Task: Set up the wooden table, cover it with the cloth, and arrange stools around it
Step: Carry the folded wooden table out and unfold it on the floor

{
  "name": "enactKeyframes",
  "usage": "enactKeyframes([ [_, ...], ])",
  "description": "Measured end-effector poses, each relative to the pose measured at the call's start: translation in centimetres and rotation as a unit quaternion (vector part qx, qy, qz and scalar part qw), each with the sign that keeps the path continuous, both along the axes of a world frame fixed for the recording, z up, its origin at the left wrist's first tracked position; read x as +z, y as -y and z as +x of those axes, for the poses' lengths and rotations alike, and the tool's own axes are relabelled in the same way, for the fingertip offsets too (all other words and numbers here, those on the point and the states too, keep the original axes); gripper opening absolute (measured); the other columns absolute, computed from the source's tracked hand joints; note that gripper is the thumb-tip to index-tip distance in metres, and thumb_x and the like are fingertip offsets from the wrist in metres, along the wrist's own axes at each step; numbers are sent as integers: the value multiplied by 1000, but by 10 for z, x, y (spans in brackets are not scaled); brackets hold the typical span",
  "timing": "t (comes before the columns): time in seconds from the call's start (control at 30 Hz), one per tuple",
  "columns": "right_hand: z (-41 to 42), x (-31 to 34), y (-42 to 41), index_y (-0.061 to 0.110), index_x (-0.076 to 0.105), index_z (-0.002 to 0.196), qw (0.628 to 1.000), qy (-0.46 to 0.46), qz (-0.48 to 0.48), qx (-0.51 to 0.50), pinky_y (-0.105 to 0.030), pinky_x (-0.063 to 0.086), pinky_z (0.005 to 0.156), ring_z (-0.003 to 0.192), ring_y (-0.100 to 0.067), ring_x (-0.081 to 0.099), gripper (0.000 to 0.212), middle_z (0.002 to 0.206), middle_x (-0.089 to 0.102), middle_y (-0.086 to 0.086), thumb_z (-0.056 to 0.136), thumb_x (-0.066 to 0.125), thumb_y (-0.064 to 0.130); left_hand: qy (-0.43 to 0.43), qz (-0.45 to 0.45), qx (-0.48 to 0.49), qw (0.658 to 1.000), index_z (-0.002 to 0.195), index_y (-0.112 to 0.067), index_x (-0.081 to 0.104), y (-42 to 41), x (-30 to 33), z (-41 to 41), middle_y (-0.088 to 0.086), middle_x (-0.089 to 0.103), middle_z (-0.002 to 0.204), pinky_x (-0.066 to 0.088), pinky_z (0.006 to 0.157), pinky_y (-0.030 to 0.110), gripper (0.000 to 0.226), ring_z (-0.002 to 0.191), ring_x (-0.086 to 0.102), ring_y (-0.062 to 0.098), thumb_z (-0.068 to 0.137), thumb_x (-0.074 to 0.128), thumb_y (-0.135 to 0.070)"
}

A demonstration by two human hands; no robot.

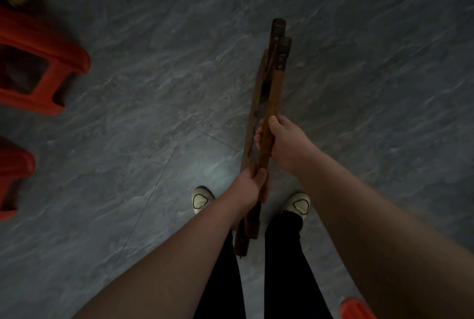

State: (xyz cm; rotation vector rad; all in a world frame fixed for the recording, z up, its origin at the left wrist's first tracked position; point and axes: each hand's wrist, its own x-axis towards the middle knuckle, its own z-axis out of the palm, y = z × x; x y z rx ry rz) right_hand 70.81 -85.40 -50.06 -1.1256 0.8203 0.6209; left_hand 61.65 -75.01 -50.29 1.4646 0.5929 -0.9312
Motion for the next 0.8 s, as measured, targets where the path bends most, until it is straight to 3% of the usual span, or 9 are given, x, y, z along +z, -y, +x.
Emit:
enactKeyframes([
  [0.4, -16, 1, -8, 5, 55, 98, 999, 14, -37, -31, -35, 53, 70, 73, -22, 60, 26, 84, 59, -13, 109, 36, 19, -4, -10, -13, 1000, 104, -5, 51, -10, -9, -10, 11, 52, 71, 46, 52, 25, 19, 54, 51, 18, 108, 38, -18],
  [0.47, -21, -4, -7, 9, 59, 97, 997, 33, -73, -17, -42, 57, 79, 83, -29, 66, 25, 93, 65, -18, 108, 40, 21, -9, -20, -24, 999, 112, -3, 51, -10, -11, -11, 11, 57, 76, 49, 59, 29, 19, 60, 57, 19, 108, 38, -16],
  [0.53, -31, -7, -3, 13, 63, 108, 993, 43, -112, 13, -50, 56, 93, 97, -33, 70, 22, 107, 70, -19, 104, 47, 26, -8, -14, -53, 998, 124, -5, 50, -11, -11, -13, 10, 62, 87, 55, 74, 37, 22, 74, 63, 24, 106, 40, -14],
  [0.63, -57, -6, -2, 17, 59, 132, 989, 29, -135, 44, -49, 55, 98, 104, -23, 69, 33, 118, 71, -8, 101, 50, 27, 27, 34, -137, 990, 121, -28, 53, -22, -13, -22, 7, 68, 105, 50, 99, 50, 31, 99, 66, 30, 92, 51, -38],
  [0.8, -120, 1, -4, 13, 51, 145, 989, 48, -124, 59, -38, 54, 100, 113, -19, 66, 43, 127, 67, -7, 102, 47, 10, 48, 43, -204, 977, 116, -56, 50, -41, -17, -53, -4, 67, 121, 49, 102, 50, 38, 113, 63, 20, 78, 53, -54],
])
